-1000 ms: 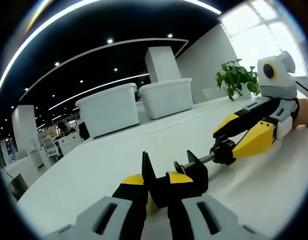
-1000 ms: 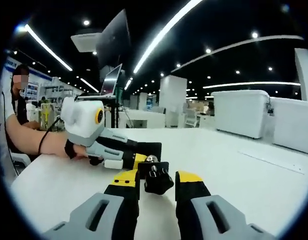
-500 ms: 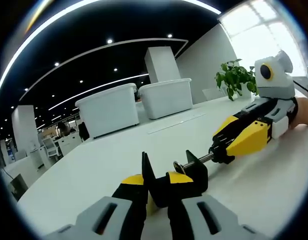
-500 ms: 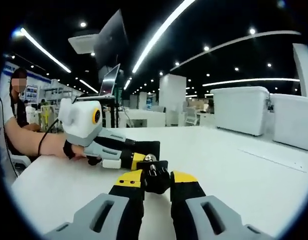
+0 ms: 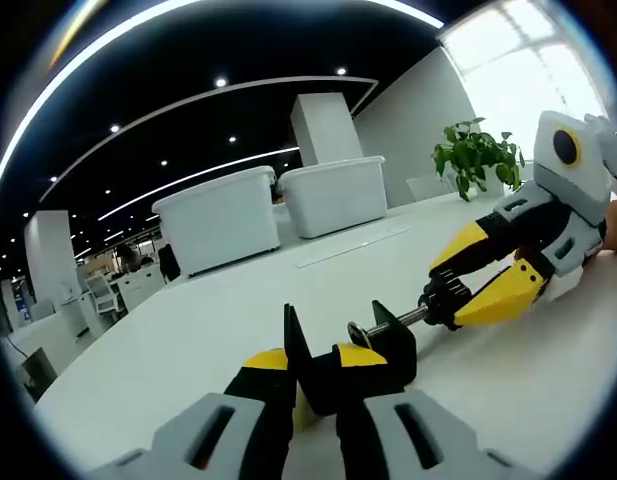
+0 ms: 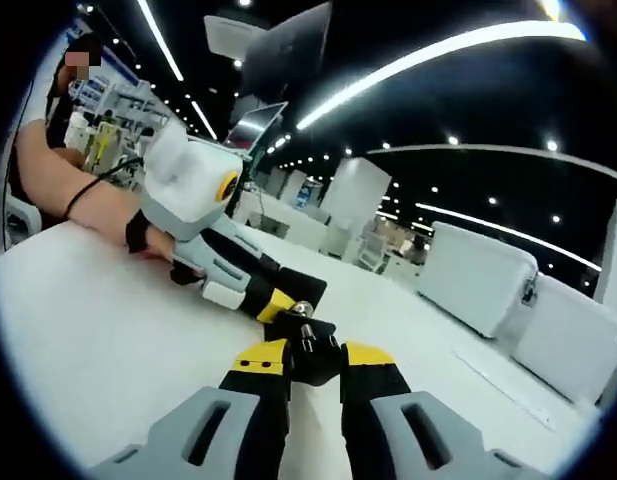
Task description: Clamp the fixed fixture on the desktop, loosen the retaining clip, secure it to the edge of the desk, and tighten the retaining clip.
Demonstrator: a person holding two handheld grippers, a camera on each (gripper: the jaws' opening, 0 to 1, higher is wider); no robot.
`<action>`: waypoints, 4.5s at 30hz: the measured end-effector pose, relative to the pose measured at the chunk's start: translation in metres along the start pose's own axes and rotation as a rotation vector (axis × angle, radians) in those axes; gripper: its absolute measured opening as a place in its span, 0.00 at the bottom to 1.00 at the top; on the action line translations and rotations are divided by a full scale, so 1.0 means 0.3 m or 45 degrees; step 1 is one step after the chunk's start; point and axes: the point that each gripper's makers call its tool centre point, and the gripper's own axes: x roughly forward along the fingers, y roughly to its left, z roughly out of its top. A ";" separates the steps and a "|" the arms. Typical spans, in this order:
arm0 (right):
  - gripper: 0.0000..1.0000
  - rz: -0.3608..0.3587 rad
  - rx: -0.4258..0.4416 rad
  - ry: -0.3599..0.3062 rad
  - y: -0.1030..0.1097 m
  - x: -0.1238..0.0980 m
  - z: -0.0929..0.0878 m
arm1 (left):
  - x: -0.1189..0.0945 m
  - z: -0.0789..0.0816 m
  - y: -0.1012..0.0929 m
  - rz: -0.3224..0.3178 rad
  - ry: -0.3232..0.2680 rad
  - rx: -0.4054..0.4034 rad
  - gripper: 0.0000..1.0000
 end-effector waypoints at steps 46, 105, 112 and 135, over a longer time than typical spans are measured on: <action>0.20 -0.195 0.135 0.018 -0.035 -0.080 0.080 | -0.055 0.041 -0.020 0.134 0.082 0.042 0.03; 0.17 -0.540 -0.697 0.502 0.081 -0.053 0.065 | -0.107 0.119 -0.042 0.189 -0.030 0.196 0.02; 0.15 -0.574 -0.743 0.534 0.067 -0.004 0.077 | -0.125 0.134 -0.024 0.168 -0.062 0.089 0.02; 0.01 -0.610 -0.816 0.710 0.035 0.057 0.021 | -0.088 0.082 -0.018 0.120 0.013 -0.020 0.03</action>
